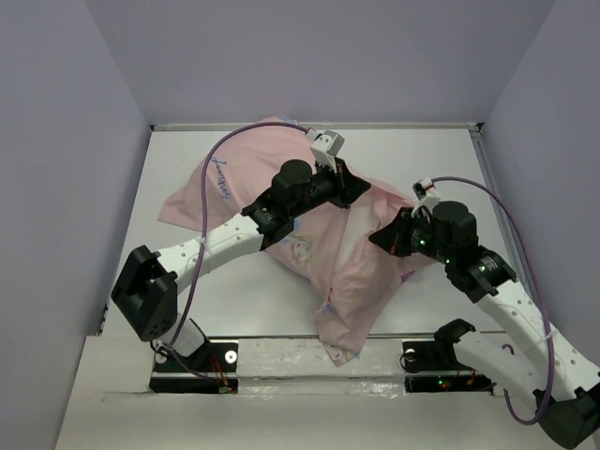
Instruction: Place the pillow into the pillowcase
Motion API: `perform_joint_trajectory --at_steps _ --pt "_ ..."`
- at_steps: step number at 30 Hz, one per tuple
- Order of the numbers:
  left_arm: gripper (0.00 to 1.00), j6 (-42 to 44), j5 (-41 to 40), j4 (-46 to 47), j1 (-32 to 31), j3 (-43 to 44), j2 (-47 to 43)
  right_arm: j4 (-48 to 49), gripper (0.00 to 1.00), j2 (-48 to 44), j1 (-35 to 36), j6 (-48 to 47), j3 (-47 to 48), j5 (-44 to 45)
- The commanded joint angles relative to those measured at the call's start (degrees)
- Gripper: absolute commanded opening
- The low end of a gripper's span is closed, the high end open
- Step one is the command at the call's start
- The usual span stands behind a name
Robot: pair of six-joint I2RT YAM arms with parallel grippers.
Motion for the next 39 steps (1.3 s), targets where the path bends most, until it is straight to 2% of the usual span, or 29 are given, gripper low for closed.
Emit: perform_joint_trajectory --at_steps 1,4,7,12,14,18,23,25,26,27,28,29,30,31,32,34,37,39 --pt "0.0 -0.3 1.3 4.8 0.1 -0.4 -3.2 13.3 0.0 -2.8 0.4 2.9 6.8 -5.0" --pt "0.0 -0.5 1.2 4.8 0.1 -0.6 -3.8 17.2 0.0 -2.8 0.4 3.1 7.5 -5.4" --pt "0.0 -1.2 1.7 5.4 0.1 -1.1 -4.6 29.0 0.0 -1.9 0.4 2.5 3.9 -2.2" --pt "0.0 -2.1 2.0 5.9 0.1 -2.0 -7.0 41.7 0.0 6.4 0.4 1.5 -3.1 0.4" --pt "0.0 -2.4 1.6 5.9 0.1 -2.7 -8.9 49.8 0.0 8.5 0.4 2.4 -7.5 1.2" --pt "0.0 -3.6 2.8 6.4 0.2 -3.3 -10.8 60.1 0.0 15.4 0.4 4.9 -10.4 1.5" --pt "0.0 -4.7 5.2 6.6 -0.6 -4.0 -11.5 65.7 0.0 23.3 1.6 6.0 -9.9 5.6" --pt "0.0 -4.9 5.0 6.7 -1.2 -5.1 -11.7 65.3 0.0 24.2 1.6 6.4 -9.3 5.8" --pt "0.0 -5.2 4.8 7.0 -1.4 -5.7 -11.6 64.0 0.07 24.1 2.1 6.2 -8.9 4.9" --pt "0.0 -5.6 4.8 7.4 -1.4 -6.4 -11.4 62.6 0.3 23.6 2.1 6.1 -8.6 4.2" --pt "0.0 -6.0 4.8 8.5 -1.5 -7.8 -11.3 60.6 0.42 22.7 2.1 5.6 -7.6 3.4" --pt "0.0 -7.0 4.5 9.1 -1.5 -8.7 -11.1 55.4 0.6 19.6 2.1 4.0 -7.1 1.6" --pt "0.0 -7.7 4.4 10.0 -1.5 -9.5 -11.0 51.2 0.66 17.7 2.1 3.2 -6.2 1.5" --pt "0.0 -8.2 4.4 11.6 -1.5 -10.9 -10.9 47.0 0.69 15.6 2.1 2.3 -5.1 2.1" --pt "0.0 -9.1 4.1 12.2 -1.5 -11.3 -10.5 38.9 0.71 13.6 2.1 0.2 -3.4 4.0" --pt "0.0 -9.8 4.2 14.3 -1.6 -12.4 -10.1 33.4 0.72 7.6 2.1 -0.9 -2.8 6.5" --pt "0.0 -10.2 3.9 15.2 -1.8 -12.5 -9.5 19.0 0.75 4.5 2.1 -3.4 -0.2 10.6" --pt "0.0 -10.0 3.5 15.3 -1.8 -12.2 -9.7 14.9 0.76 4.1 2.1 -5.2 1.6 10.6"
